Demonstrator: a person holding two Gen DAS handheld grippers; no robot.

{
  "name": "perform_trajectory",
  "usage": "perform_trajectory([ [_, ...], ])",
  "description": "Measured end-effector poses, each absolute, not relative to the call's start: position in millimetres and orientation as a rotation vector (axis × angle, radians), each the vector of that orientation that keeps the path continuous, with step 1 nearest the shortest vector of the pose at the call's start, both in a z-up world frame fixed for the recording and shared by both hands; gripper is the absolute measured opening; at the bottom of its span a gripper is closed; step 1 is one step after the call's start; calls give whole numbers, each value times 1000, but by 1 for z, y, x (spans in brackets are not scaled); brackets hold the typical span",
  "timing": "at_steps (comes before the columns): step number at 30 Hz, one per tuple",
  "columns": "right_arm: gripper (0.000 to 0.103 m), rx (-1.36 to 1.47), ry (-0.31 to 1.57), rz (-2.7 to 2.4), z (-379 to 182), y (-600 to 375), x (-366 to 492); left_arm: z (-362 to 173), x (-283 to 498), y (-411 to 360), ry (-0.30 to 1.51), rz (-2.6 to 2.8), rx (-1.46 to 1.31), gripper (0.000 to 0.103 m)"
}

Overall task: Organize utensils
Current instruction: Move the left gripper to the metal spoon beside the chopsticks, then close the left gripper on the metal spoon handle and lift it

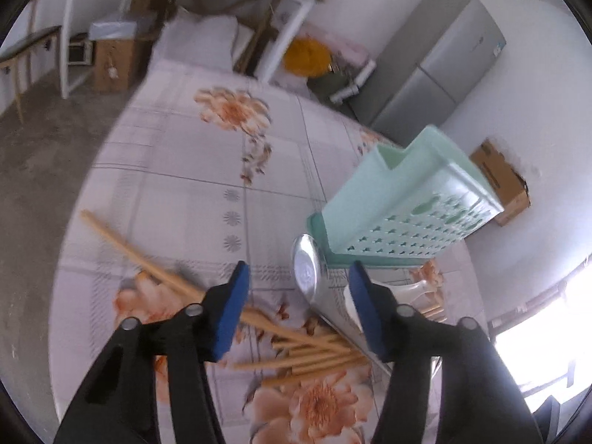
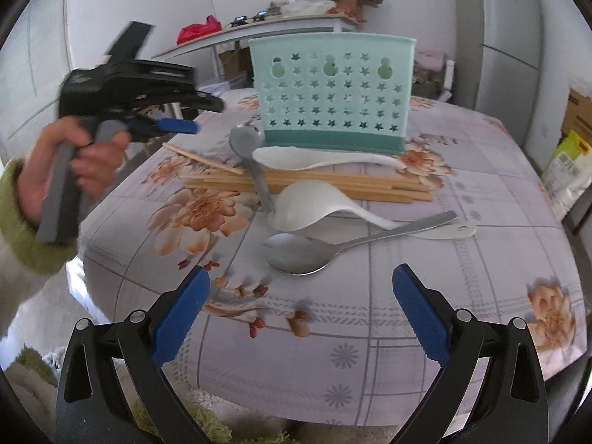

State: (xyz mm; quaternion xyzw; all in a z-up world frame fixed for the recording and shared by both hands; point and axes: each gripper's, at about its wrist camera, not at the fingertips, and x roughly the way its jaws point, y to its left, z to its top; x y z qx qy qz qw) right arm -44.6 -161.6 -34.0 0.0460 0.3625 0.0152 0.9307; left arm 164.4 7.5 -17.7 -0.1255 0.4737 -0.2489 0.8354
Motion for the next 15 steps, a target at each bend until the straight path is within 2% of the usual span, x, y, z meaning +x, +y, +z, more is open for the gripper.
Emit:
perform_trajectory([
  [9, 95, 166, 755, 65, -42, -174, -45, -42, 198, -18, 1148, -503, -217, 25],
  [15, 95, 204, 752, 72, -45, -183, -46, -51, 208, -18, 1184, -476, -246, 16],
])
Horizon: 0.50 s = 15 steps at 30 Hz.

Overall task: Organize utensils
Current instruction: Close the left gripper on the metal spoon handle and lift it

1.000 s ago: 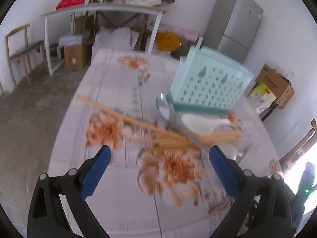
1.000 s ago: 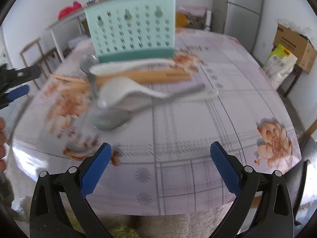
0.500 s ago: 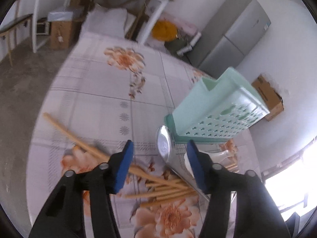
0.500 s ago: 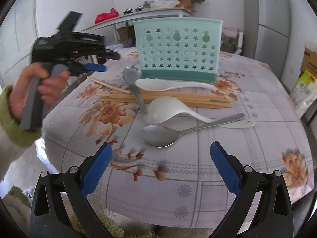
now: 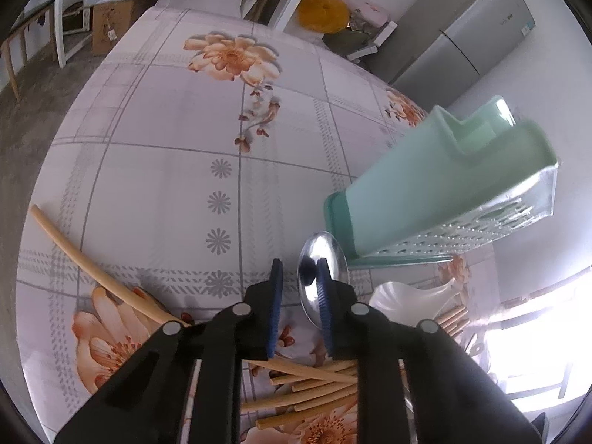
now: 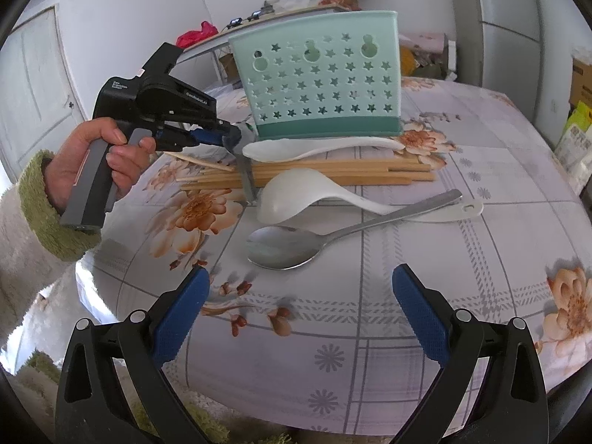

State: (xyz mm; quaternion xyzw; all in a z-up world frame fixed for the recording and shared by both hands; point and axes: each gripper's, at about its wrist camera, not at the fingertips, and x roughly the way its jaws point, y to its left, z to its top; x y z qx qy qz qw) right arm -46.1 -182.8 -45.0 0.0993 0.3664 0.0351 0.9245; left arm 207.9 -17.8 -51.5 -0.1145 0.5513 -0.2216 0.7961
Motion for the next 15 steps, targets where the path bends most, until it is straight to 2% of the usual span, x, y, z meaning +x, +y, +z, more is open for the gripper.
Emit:
perform_trajectory([
  [9, 94, 248, 737, 72, -46, -192, -49, -44, 208, -18, 1153, -463, -279, 2],
  [15, 90, 249, 728, 71, -45, -194, -50, -25, 193, -13, 1111, -450, -310, 2],
])
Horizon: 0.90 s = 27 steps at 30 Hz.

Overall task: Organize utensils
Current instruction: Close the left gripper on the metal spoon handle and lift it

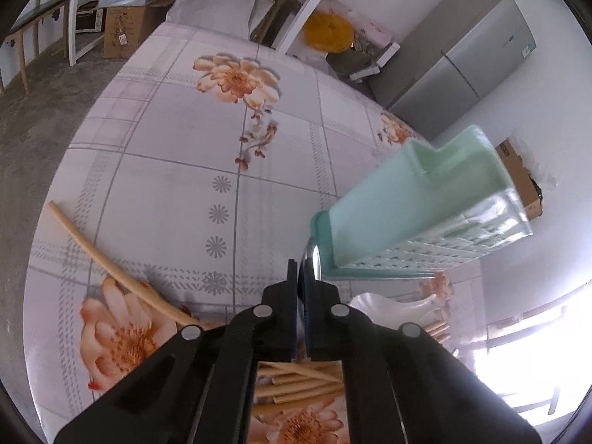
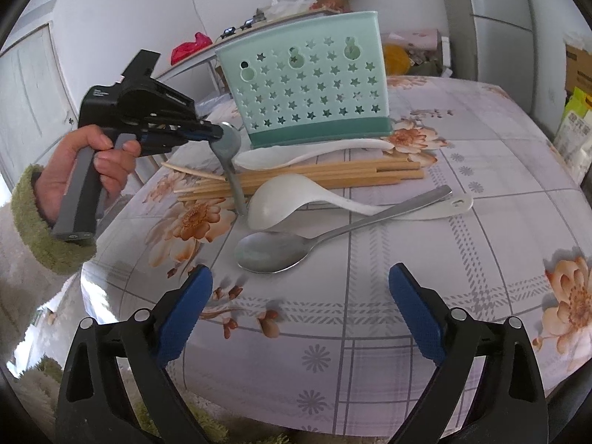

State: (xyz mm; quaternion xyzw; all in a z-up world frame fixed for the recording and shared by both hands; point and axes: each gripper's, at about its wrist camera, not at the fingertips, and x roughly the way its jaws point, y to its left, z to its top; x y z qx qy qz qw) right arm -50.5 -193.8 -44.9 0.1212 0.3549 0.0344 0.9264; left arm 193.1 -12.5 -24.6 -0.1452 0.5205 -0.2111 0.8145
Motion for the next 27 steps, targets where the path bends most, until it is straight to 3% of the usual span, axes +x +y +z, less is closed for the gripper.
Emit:
perform_trajectory([
  [6, 86, 195, 722, 67, -41, -186, -51, -6, 173, -2, 1073, -456, -347, 2],
  [11, 75, 78, 728, 55, -38, -170, -45, 7, 155, 9, 1036, -475, -375, 2],
  [22, 39, -311, 753, 18, -49, -121, -29, 23, 136, 53, 959, -473, -463, 2],
  [24, 27, -355, 755, -1, -51, -117, -26, 29, 132, 60, 940, -475, -477, 2],
  [26, 6, -378, 763, -18, -52, -114, -23, 34, 130, 65, 923, -480, -483, 2],
  [27, 6, -388, 763, -31, -53, -114, -23, 39, 128, 67, 909, -485, -485, 2],
])
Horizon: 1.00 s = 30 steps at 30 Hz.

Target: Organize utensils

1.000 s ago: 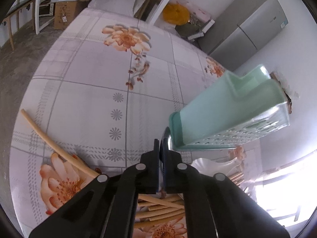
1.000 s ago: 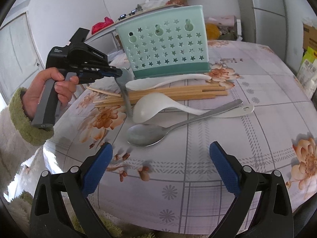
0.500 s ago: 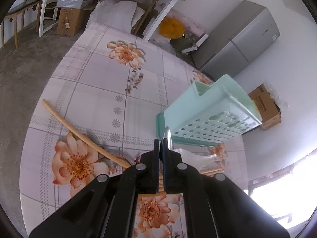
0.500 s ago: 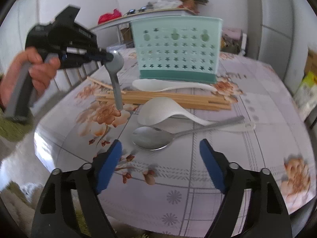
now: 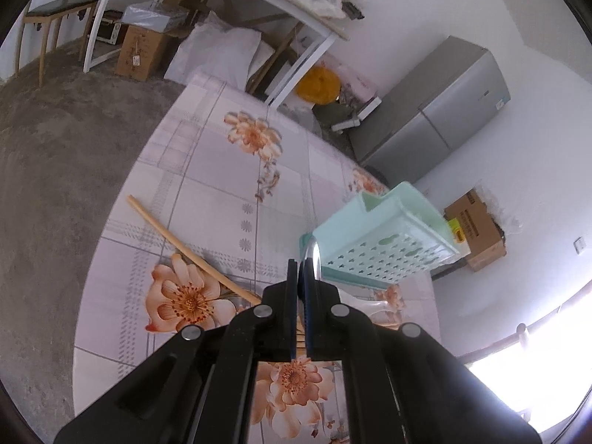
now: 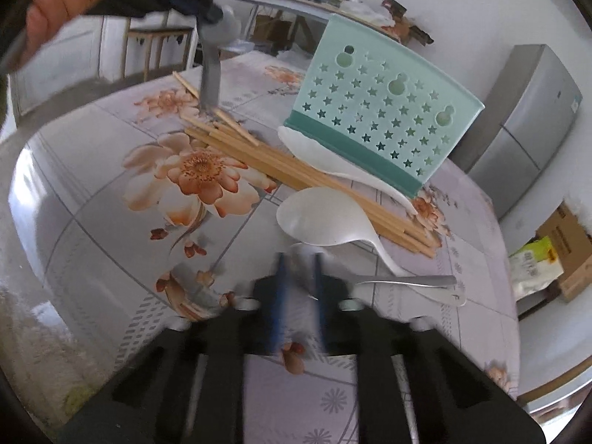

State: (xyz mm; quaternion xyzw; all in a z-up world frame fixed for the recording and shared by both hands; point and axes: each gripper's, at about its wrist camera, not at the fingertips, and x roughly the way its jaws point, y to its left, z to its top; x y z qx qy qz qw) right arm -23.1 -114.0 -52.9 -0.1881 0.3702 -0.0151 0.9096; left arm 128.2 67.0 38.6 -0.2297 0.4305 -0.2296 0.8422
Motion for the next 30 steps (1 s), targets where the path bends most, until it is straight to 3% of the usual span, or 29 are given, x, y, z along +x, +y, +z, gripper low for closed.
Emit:
perform_trajectory([
  [6, 2, -391, 726, -34, -38, -112, -34, 69, 117, 74, 815, -507, -480, 2],
  [14, 0, -181, 616, -6, 18, -138, -51, 124, 122, 64, 678, -568, -461, 2],
  [22, 0, 20, 504, 33, 69, -177, -62, 195, 137, 19, 400, -499, -328, 2],
  [30, 0, 172, 394, 90, 105, -215, -68, 180, 172, -40, 312, -395, -129, 2],
])
